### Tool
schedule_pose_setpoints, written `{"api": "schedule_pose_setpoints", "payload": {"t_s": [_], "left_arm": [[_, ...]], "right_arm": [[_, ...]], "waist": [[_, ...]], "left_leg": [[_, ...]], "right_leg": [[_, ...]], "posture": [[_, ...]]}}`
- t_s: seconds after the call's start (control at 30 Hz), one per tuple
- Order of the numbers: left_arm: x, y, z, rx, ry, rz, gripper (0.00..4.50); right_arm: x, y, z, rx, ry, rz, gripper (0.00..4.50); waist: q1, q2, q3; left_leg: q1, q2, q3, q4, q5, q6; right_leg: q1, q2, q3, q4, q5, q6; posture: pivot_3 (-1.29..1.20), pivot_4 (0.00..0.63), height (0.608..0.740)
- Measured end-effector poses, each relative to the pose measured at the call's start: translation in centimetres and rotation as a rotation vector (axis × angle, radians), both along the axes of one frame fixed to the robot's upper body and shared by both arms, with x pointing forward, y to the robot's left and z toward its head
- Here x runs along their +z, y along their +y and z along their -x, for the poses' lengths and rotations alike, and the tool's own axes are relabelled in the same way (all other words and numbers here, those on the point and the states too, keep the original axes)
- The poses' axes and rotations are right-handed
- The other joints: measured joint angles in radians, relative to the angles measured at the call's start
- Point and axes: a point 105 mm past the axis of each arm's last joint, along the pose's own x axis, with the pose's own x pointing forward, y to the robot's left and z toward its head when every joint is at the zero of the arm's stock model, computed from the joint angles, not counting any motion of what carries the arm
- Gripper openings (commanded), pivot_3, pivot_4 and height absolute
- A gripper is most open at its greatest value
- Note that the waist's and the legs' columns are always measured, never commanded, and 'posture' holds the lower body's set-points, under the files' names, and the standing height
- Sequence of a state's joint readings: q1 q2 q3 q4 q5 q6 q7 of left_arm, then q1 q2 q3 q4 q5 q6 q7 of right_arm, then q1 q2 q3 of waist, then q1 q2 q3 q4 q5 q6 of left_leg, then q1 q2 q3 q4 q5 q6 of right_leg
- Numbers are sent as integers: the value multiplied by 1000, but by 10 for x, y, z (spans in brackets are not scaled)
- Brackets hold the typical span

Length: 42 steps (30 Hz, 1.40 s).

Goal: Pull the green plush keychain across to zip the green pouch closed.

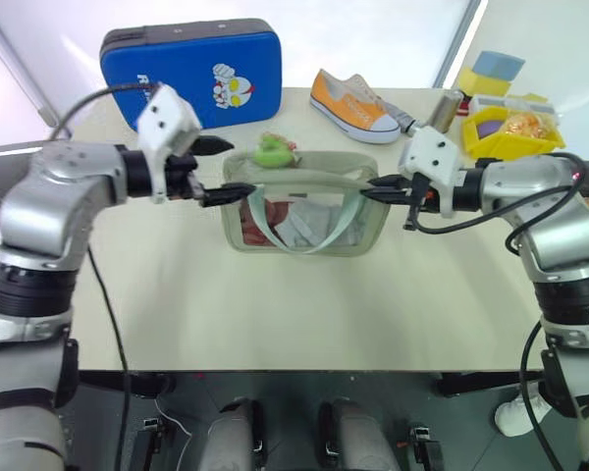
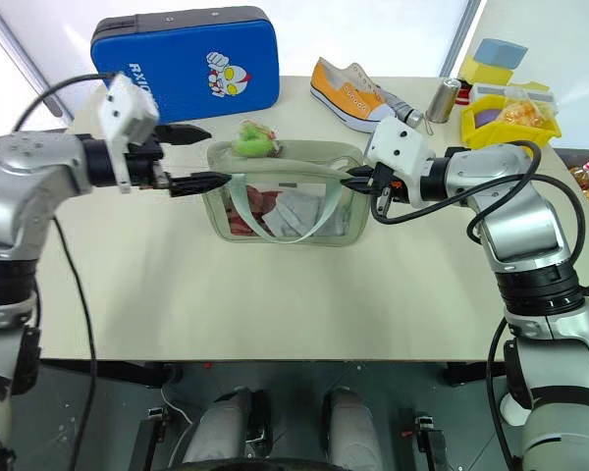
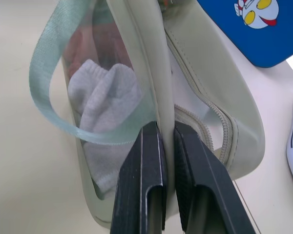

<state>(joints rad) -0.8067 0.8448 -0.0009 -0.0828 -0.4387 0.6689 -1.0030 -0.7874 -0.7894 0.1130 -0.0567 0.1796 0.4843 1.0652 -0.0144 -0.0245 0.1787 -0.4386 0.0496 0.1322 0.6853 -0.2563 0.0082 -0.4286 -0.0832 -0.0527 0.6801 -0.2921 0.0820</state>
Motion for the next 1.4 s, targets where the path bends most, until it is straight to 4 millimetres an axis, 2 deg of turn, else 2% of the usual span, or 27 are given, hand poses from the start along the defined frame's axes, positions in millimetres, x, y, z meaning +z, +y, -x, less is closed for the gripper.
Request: {"api": "schedule_pose_setpoints", "payload": {"t_s": [0.2,0.37,0.47,0.5,0.57,0.7,0.83,0.93,1.07,1.13,1.23,1.3,1.4], "left_arm": [[-27,15,-1,54,68,-5,4462],[-43,14,-11,80,71,23,4462],[-50,9,-14,71,72,32,3615],[-51,8,-15,68,72,35,3168],[-53,6,-16,63,73,41,1975],[-53,6,-17,61,70,48,42],[-54,6,-17,61,73,50,42],[-54,5,-17,58,77,49,0],[-54,4,-15,43,80,44,0],[-54,4,-15,42,79,39,0],[-53,6,-15,49,76,32,0],[-53,6,-15,50,73,30,0],[-53,5,-14,47,70,28,0]], "right_arm": [[0,0,0,4,-5,1,208],[0,0,0,5,-5,2,208],[0,0,0,6,-4,2,208],[0,0,0,6,-4,2,208],[0,0,0,6,-2,1,208],[0,1,1,5,4,0,208],[0,2,2,0,11,0,208],[0,2,2,2,20,-7,1213],[0,1,5,18,39,0,3204],[5,0,4,23,33,5,3204],[25,5,-1,36,0,-27,3204],[42,19,-2,69,-23,-91,3204],[54,45,-3,127,-38,-188,3204]], "waist": [[1,0,0],[2,0,0],[2,0,0],[2,0,0],[2,0,0],[2,0,0],[2,0,0],[2,0,0],[3,0,0],[2,0,0],[-1,0,0],[-3,0,0],[-1,0,0]], "left_leg": [[0,0,0,0,0,0],[0,0,0,0,0,0],[0,0,0,0,0,0],[0,0,0,0,0,0],[0,0,0,0,0,0],[0,0,0,0,0,0],[0,0,0,0,0,0],[0,0,0,0,0,0],[0,0,0,0,0,0],[0,0,0,0,0,0],[0,0,0,0,0,0],[0,0,0,0,0,0],[0,0,0,0,0,0]], "right_leg": [[0,0,0,0,0,0],[0,0,0,0,0,0],[0,0,0,0,0,0],[0,0,0,0,0,0],[0,0,0,0,0,0],[0,0,0,0,0,0],[0,0,0,0,0,0],[0,0,0,0,0,0],[0,0,0,0,0,0],[0,0,0,0,0,0],[0,0,0,0,0,0],[0,0,0,0,0,0],[0,0,0,0,0,0]], "posture": [[0,150,740],[0,150,740],[0,150,740],[0,150,740],[0,150,740],[0,150,740],[0,150,740],[0,150,740],[0,150,740],[0,150,740],[0,150,740],[0,150,740],[0,150,740]]}}
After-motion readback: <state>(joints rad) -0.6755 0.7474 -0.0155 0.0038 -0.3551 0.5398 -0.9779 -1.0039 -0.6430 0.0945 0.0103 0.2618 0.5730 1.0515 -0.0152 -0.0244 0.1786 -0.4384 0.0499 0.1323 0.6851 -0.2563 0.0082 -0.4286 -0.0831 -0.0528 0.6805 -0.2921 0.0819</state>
